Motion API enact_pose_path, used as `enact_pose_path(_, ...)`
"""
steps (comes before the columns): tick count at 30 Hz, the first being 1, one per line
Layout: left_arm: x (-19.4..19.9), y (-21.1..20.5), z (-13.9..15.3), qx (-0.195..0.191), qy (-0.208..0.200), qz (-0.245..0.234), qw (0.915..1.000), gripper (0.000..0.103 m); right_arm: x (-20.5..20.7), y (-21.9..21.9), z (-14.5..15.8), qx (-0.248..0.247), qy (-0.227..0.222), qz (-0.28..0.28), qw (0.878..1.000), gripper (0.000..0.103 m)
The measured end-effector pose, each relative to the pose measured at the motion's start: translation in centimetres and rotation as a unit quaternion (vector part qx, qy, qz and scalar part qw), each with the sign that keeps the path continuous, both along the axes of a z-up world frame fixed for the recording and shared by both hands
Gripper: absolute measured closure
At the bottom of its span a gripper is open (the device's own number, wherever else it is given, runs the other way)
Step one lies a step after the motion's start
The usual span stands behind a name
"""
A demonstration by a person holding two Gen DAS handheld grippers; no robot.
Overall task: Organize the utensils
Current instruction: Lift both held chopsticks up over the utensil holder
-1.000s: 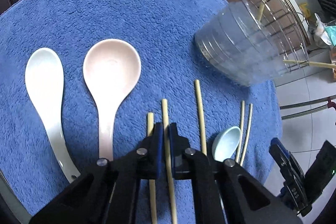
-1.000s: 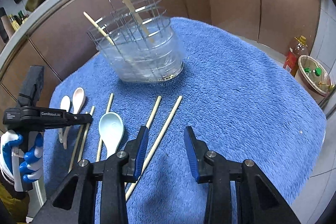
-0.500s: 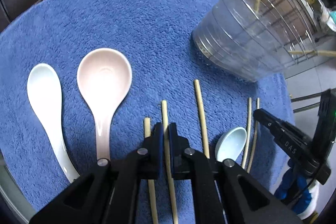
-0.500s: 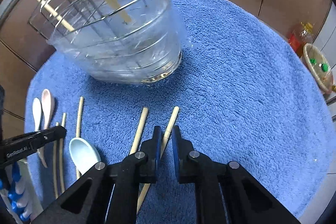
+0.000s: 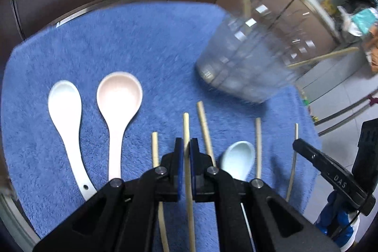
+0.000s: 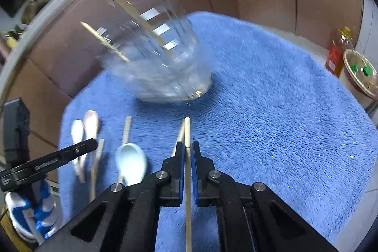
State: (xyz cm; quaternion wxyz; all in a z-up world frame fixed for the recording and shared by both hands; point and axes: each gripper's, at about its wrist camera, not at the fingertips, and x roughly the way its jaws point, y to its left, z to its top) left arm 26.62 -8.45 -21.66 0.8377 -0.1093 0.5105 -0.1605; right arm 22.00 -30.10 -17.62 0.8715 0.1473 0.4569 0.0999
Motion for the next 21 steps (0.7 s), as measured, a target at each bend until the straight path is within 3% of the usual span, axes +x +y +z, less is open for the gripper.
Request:
enact_pose_path(5,-2.8,0.2,3.6,-0.024,-0.078,-0.016,0.9965,0.099,-4.1,0.4,3.2,0.023,-0.075,0.013,0.997,0.097)
enact_pose_path(11,-6.1,2.1,8.6,-0.033,-0.177,-0.028,0.9832,0.099,-7.5,1.2,6.7,0.041,-0.151,0.019,0.987,0.097)
enact_pose_path(21,-7.6,4.0,14.7,-0.049,-0.255,-0.009,0.9656,0.099,-8.2,3.5,11.3,0.026,-0.254,0.032,0.966,0.097)
